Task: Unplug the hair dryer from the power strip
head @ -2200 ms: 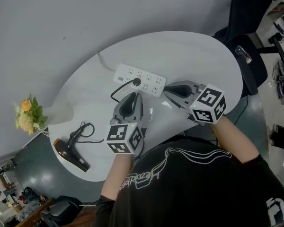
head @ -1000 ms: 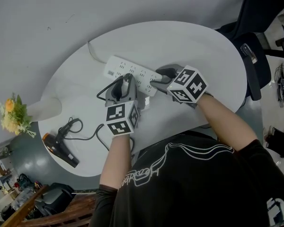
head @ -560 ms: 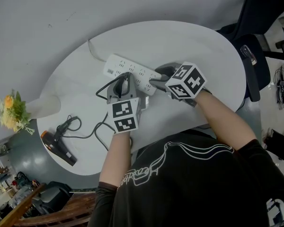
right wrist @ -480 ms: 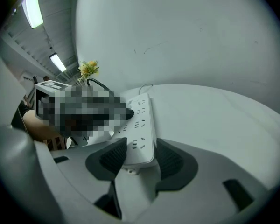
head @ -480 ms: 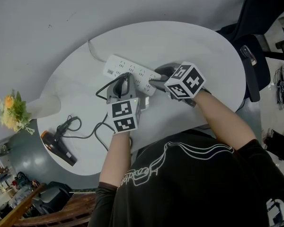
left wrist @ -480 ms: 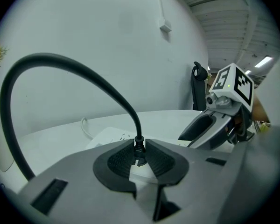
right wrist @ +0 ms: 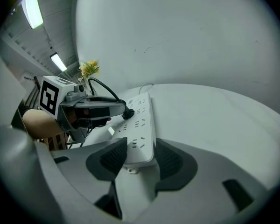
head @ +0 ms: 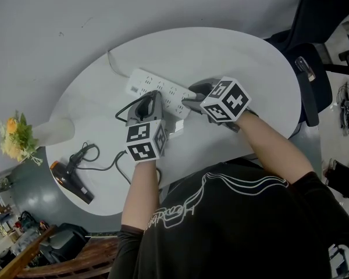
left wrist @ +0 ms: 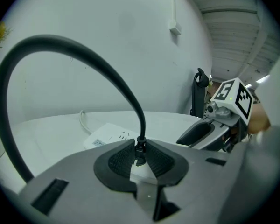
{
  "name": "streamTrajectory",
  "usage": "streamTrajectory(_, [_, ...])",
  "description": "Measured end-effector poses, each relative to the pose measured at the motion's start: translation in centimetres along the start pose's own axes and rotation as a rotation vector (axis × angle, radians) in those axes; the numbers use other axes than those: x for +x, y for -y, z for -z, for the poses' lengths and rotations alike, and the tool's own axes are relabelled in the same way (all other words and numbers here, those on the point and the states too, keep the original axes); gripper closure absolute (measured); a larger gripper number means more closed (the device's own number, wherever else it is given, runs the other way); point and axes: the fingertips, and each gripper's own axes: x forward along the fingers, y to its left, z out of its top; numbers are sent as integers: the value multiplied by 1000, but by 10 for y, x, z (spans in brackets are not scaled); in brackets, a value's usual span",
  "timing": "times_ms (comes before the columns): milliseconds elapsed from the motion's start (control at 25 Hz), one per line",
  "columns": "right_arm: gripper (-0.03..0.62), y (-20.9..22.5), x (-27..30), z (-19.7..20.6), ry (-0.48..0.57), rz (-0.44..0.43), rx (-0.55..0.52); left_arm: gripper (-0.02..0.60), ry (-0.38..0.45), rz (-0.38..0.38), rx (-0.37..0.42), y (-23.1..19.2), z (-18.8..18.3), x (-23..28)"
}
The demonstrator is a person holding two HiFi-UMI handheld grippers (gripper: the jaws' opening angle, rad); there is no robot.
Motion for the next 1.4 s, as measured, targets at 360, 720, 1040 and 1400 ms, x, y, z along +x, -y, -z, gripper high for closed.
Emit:
streamTrajectory(360, [418, -2, 3, -1, -47, 10, -1, 522, -29, -52, 104, 2, -2, -4])
streamTrajectory(720, [418, -2, 3, 0, -46, 9, -10, 520, -28, 20, -6, -1, -1, -2])
streamTrajectory(1040, [418, -3, 4, 0, -99, 30, -29, 540, -55, -1, 94, 2, -5, -6])
streamTrajectory(1400, [418, -3, 2, 1, -113, 28, -29, 543, -59, 31, 36, 0, -6, -7])
